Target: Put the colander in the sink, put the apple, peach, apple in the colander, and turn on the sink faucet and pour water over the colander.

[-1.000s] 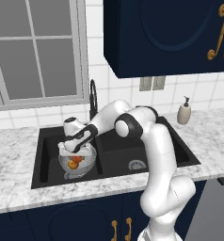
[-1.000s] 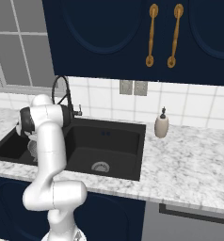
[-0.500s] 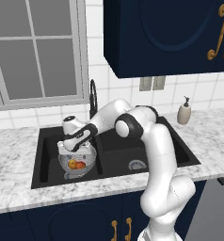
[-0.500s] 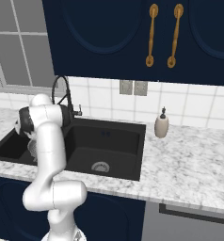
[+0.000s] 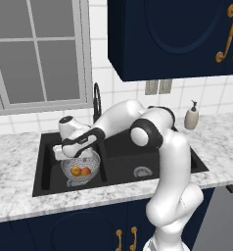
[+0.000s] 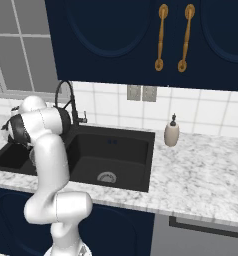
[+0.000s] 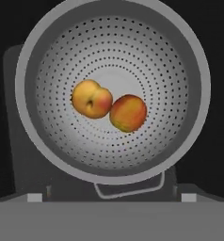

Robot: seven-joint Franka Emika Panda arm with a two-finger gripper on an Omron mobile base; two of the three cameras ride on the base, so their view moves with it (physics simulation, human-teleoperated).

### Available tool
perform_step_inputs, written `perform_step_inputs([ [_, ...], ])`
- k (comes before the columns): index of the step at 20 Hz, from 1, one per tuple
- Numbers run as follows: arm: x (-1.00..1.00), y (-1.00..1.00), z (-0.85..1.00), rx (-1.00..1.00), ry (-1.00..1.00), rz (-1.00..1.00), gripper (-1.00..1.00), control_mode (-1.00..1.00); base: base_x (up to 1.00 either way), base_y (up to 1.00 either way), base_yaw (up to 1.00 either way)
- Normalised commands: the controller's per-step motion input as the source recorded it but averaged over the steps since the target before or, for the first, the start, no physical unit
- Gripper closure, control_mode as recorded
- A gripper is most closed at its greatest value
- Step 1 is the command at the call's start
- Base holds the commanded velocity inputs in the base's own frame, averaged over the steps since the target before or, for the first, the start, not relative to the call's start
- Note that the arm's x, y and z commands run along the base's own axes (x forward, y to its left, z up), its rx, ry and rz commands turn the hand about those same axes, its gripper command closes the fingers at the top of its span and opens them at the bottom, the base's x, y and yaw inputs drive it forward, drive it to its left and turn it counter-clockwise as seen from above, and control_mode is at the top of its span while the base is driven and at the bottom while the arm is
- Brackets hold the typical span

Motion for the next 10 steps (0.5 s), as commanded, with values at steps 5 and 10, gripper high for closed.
perform_step_inputs([
  [5,-0.51,0.47,0.49,0.0,-0.06,0.19,-1.0,-1.0,0.0,0.0,0.0],
  [10,-0.38,0.5,0.59,0.0,-0.02,0.2,-1.0,-1.0,0.0,0.0,0.0],
])
